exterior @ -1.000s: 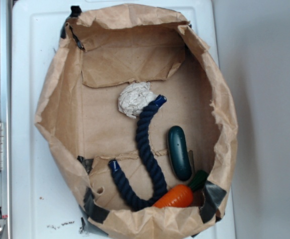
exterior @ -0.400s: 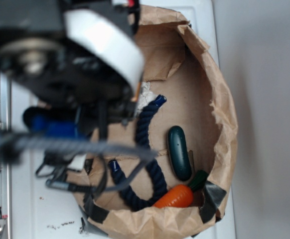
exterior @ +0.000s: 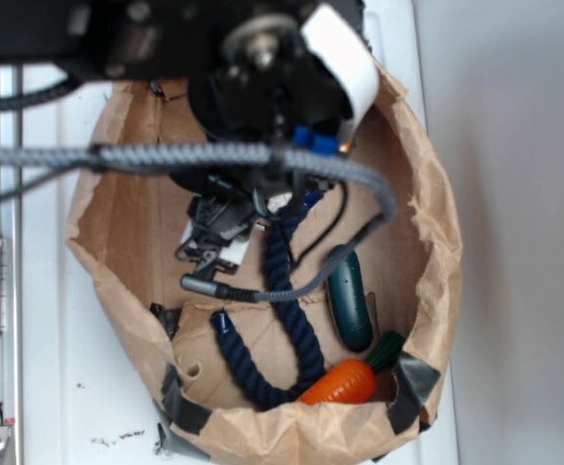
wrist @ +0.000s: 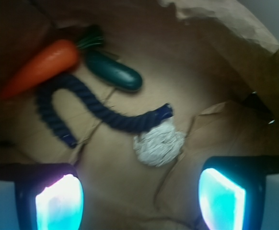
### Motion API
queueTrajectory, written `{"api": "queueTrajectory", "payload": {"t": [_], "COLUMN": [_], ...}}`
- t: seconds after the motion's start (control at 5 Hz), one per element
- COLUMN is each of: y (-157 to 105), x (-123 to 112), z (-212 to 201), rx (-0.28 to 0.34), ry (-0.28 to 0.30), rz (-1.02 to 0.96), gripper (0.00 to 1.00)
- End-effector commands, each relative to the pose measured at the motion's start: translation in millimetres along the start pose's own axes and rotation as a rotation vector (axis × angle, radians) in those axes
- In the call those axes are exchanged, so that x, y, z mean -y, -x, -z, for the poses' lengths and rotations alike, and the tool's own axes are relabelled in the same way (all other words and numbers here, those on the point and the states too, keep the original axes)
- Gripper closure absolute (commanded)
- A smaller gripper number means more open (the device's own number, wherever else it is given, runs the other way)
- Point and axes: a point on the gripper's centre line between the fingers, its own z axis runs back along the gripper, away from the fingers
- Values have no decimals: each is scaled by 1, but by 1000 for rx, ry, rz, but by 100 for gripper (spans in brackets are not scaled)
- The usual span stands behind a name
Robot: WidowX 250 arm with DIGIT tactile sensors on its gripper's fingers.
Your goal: Grab the white paper.
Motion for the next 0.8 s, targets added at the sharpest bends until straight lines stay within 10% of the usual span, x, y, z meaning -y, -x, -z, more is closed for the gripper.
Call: {"api": "queueTrajectory", "payload": {"t": [0.0,0.6], "y": [-14,-8], "x": [16,18], "z": [36,88], "rx": [44,-74], "ry": [-23,30], "rz": [143,169], "gripper": [0,0]}}
